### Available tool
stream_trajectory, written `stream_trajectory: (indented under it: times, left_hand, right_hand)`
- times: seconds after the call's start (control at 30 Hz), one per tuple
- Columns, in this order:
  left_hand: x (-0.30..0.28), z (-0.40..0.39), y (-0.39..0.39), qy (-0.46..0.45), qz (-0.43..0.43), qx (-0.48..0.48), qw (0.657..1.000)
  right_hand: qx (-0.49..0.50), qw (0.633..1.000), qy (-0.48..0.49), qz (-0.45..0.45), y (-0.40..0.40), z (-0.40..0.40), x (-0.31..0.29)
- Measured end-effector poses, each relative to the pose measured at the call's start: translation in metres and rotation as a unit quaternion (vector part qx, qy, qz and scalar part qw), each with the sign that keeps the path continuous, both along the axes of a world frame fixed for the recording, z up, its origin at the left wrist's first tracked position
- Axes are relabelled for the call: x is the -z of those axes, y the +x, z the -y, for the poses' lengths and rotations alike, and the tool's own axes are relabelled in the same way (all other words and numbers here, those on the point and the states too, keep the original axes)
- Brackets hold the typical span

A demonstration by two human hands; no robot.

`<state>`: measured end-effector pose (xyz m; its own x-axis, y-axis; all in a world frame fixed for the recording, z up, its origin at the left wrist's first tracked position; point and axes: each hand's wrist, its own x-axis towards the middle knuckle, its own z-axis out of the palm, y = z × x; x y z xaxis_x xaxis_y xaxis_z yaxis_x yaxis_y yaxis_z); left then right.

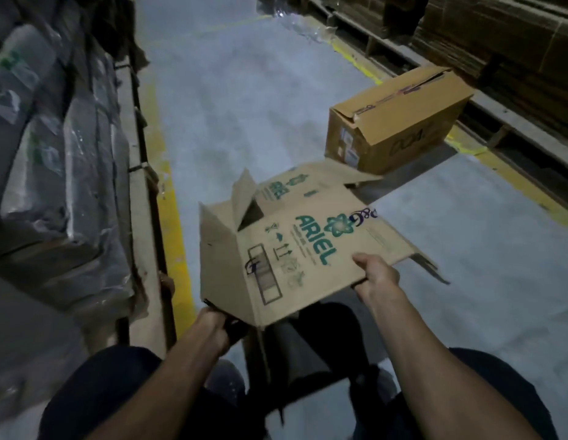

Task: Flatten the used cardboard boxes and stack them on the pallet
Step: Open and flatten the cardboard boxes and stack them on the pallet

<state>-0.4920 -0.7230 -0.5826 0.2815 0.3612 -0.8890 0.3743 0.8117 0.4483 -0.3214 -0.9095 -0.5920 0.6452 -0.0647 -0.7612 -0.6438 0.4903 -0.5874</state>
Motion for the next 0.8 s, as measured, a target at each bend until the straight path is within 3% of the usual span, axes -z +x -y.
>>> stream_trajectory:
  times: [0.07,0.23,0.37,0.53,0.63,0.8]
  left_hand:
    - [0.014,0.011,-0.020,-0.017,-0.052,0.032,0.998]
    - [-0.001,0.045,-0.027,-0.028,-0.042,0.055,0.997]
    - [-0.018,0.065,-0.017,-0.083,0.058,-0.037,0.994]
    - [-0.019,0.058,0.012,-0.124,0.206,-0.218,0.946]
    - [-0.013,0.050,0.028,-0.121,0.216,-0.268,0.931]
    - [0.001,0.034,0.032,-0.056,0.173,-0.275,0.944]
  right_hand:
    - [-0.002,1.000,0.007,0.023,-0.003,-0.004,-0.003]
    - [-0.030,0.999,-0.003,0.016,-0.014,-0.015,-0.012]
    - [-0.034,0.999,-0.007,0.004,-0.019,-0.014,-0.008]
    - [-0.034,0.999,0.008,-0.004,-0.019,-0.013,-0.001]
    - [-0.042,0.999,0.023,-0.002,-0.020,-0.014,0.002]
    - [-0.084,0.995,0.056,-0.001,-0.018,-0.015,0.003]
